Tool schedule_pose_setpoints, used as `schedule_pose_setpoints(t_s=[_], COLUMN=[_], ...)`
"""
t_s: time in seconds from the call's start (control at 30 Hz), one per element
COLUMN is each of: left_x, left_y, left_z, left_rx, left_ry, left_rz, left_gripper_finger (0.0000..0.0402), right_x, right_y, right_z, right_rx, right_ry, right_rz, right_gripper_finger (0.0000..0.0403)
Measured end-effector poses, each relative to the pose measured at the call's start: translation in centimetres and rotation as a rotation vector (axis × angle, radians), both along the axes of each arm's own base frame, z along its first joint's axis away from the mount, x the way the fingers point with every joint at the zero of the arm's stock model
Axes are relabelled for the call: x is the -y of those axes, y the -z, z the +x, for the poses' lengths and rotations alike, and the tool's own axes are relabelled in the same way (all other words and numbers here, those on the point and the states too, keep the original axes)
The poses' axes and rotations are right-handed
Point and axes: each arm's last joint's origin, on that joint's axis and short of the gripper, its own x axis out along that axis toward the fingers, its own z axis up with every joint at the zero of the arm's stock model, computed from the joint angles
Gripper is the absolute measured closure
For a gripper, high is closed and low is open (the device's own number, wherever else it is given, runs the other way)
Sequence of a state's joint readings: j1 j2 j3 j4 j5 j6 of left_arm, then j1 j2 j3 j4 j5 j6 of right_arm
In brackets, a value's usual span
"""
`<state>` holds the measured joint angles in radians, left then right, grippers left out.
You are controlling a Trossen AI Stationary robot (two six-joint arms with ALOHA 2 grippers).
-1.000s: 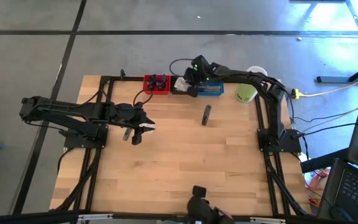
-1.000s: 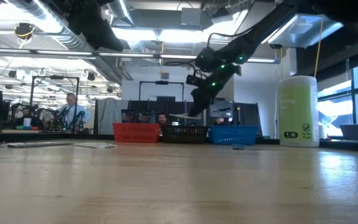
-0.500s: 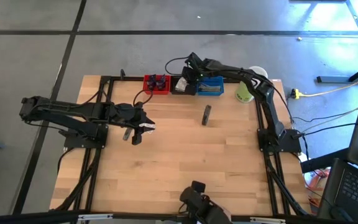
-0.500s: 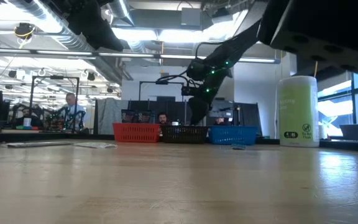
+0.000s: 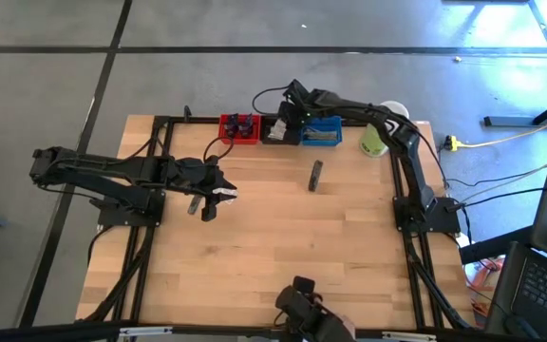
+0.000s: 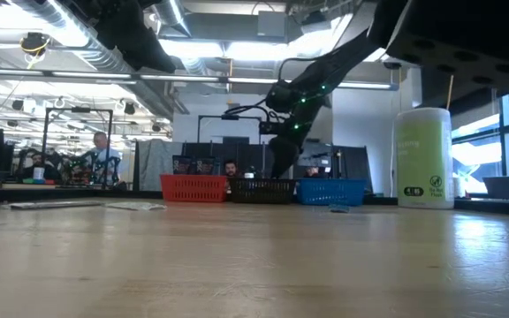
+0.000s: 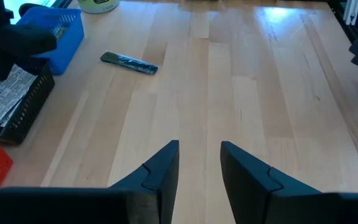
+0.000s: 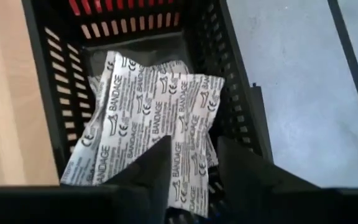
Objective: Pick & Place Travel size toiletries
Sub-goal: Put the white bandage pack into the black bin, then put the black comb into the blue bin
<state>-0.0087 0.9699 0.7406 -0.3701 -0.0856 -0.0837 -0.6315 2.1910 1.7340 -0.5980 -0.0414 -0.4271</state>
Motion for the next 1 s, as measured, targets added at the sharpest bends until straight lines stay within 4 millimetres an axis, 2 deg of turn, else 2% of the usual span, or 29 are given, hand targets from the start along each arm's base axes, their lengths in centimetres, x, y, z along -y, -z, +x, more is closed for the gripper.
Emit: schedule_pose_setpoints(t_s=[0.27, 0.47, 0.77, 1.0], left_x=[0.0, 0.0, 0.0, 0.0], left_y=[0.0, 0.0, 0.0, 0.0], left_z=[0.0, 0.0, 0.0, 0.0], left_rx=[0.000, 0.000, 0.000, 0.000], left_ry=[0.000, 0.000, 0.000, 0.000], left_rz=[0.000, 0.000, 0.000, 0.000], left_gripper_finger=[0.0288, 0.0288, 0.0288, 0.0287], right_x=[-0.2, -0.6, -2.4, -5.3], right_y=[-1.1, -2.7, -8.3, -12.2], right_z=[-0.2, -0.6, -2.1, -4.1], right_rx=[0.008, 0.029, 0.121, 0.102], right_ry=[0.001, -0.003, -0.028, -0.049], right_rz=[-0.010, -0.022, -0.030, -0.001], right_gripper_finger=[0.0191, 0.0174, 0.0223, 0.0293])
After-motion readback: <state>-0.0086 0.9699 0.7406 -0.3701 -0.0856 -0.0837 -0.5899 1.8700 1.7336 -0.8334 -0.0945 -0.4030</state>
